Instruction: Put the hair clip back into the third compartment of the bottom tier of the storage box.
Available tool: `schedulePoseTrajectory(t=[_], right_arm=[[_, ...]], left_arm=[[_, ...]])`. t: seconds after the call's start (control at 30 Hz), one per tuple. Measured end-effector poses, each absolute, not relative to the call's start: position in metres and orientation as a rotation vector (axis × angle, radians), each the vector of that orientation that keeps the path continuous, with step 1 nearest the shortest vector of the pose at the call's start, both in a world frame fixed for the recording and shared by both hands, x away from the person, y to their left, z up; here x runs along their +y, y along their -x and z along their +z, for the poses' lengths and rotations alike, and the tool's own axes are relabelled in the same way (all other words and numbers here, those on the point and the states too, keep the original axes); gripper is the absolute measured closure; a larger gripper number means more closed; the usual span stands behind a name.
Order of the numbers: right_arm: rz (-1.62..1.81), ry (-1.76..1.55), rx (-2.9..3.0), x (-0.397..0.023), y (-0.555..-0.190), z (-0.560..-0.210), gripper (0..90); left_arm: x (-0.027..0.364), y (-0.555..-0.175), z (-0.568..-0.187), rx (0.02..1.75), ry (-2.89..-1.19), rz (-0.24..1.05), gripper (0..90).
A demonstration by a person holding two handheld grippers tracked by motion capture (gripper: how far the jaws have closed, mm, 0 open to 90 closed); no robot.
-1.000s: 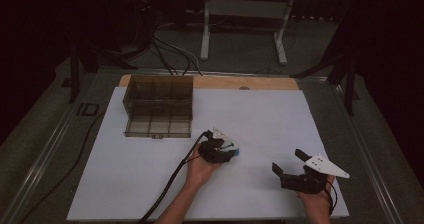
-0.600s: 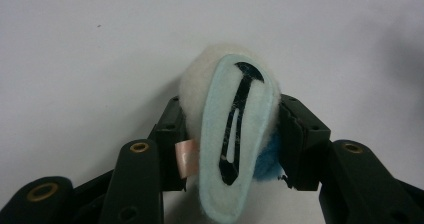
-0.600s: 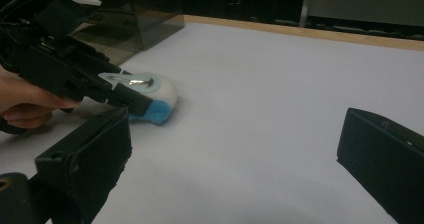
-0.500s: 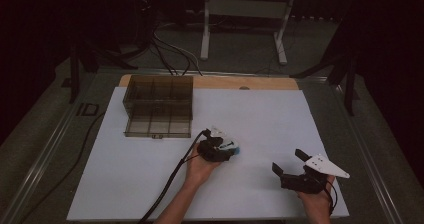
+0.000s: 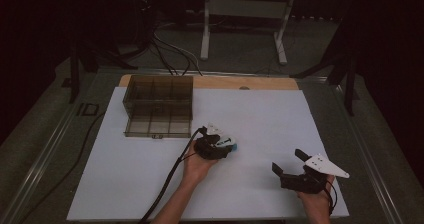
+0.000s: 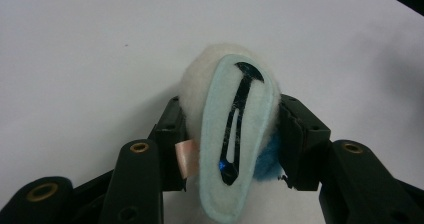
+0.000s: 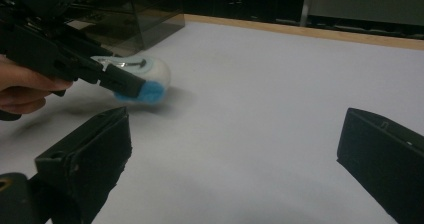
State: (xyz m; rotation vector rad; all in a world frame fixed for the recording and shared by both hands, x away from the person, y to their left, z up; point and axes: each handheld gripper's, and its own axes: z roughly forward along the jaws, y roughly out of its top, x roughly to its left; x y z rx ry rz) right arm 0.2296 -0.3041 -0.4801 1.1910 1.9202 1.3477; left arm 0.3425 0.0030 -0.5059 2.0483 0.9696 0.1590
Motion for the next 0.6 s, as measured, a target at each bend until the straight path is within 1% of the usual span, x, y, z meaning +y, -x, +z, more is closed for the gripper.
schedulePoseTrajectory(t=[0.6], right_arm=[[1.348,-1.197,1.917,-0.3047,-0.2292,-0.4798,1.3]], left_arm=[[0.0130,-0.3442,-0.4971,0.983,-2.015,0.181,54.9]])
